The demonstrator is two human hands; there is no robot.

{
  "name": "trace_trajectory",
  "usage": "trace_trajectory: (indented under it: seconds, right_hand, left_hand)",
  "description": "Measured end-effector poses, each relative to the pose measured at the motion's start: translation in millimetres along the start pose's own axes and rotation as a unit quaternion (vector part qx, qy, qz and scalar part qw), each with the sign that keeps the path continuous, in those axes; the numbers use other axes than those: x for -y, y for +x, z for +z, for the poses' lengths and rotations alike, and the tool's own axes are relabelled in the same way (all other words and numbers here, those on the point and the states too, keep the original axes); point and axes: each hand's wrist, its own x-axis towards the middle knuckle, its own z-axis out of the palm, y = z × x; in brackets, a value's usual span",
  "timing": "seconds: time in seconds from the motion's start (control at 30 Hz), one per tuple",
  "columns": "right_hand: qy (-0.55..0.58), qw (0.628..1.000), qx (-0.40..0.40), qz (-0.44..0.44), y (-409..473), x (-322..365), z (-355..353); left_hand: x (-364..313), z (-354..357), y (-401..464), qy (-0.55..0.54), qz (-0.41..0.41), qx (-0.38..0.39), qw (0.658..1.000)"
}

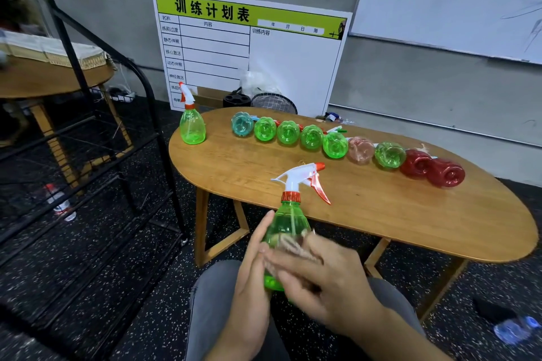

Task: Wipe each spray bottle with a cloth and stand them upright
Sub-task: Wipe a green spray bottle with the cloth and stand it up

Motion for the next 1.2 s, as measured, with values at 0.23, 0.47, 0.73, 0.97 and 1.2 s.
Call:
trace_trajectory:
  seconds: [0.23,0.47,0.73,0.97,1.2]
  right_hand:
    - [-0.054,0.995,0.002,-0.084,-4,-8,-7]
    - [0.048,0.982,-0.092,0.159,33,-25,1]
    - [-0.03,0.999,-0.022,-0.029,-9,1,6]
    - [-0.035,0.998,-0.038,-0.026,-1,-7,2]
    - [0.076,0.974,-0.099,0.187,28,-23,5]
  left_hand:
    - [-6,4,-1,-0.024,-0.009,0.016,1.0]
    - [3,1,1,0.005,0.015,0.012,1.0]
    - [2,-1,3,-0.029,-0.019,-0.014,0.999]
    - [1,2,1,-0.004,-0.005,-0.013,1.0]
    - [-3,3,1,-0.003,-0.004,0.003,1.0]
